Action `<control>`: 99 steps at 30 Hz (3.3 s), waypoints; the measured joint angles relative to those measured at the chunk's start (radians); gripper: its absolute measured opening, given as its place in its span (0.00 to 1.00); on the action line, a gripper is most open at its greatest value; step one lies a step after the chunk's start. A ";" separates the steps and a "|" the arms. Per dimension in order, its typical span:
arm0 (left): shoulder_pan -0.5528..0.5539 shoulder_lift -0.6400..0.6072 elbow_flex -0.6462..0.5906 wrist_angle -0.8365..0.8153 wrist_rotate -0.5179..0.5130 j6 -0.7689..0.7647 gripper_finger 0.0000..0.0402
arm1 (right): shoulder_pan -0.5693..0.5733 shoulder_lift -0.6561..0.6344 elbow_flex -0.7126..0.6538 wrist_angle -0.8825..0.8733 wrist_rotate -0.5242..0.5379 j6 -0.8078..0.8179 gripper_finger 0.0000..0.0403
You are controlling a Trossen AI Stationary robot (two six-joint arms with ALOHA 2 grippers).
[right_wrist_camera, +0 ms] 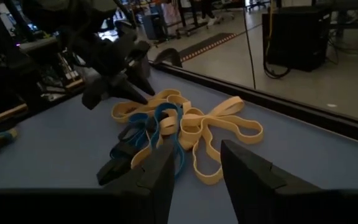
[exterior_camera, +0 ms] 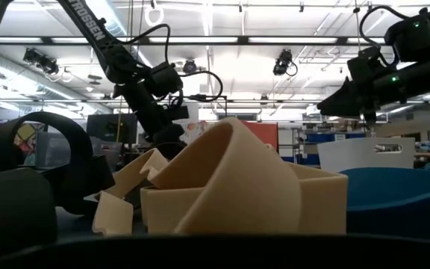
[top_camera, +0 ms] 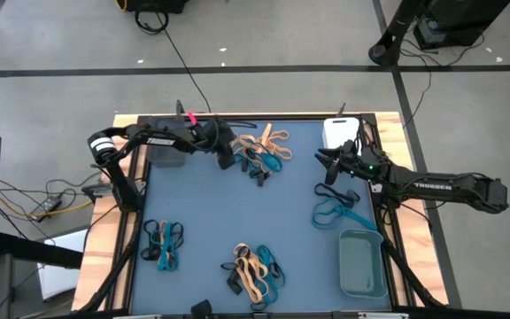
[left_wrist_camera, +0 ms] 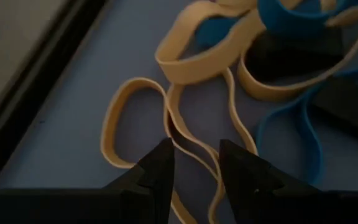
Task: Sort rubber bands into baskets
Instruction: Put the yellow rubber band into the black bin
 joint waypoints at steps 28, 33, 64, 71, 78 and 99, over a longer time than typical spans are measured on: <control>-0.003 0.004 -0.005 -0.098 0.004 -0.095 0.03 | 0.000 0.008 0.000 0.104 -0.055 -0.063 0.03; -0.003 -0.017 0.034 -0.148 -0.014 -0.135 0.03 | 0.000 0.008 0.000 0.116 -0.055 -0.079 0.02; 0.063 -0.461 0.156 -0.924 -0.526 -0.509 0.01 | 0.000 0.008 0.000 0.095 -0.055 -0.149 0.02; 0.087 -0.461 0.151 -1.048 -0.543 -0.598 0.01 | 0.000 0.008 0.000 0.095 -0.055 -0.149 0.03; 0.120 -0.461 0.150 -1.078 -0.558 -0.589 0.02 | 0.000 0.008 0.000 0.095 -0.062 -0.149 0.03; 0.134 -0.458 0.149 -0.937 -0.488 -0.533 0.29 | 0.000 0.007 0.000 0.095 -0.081 -0.149 0.03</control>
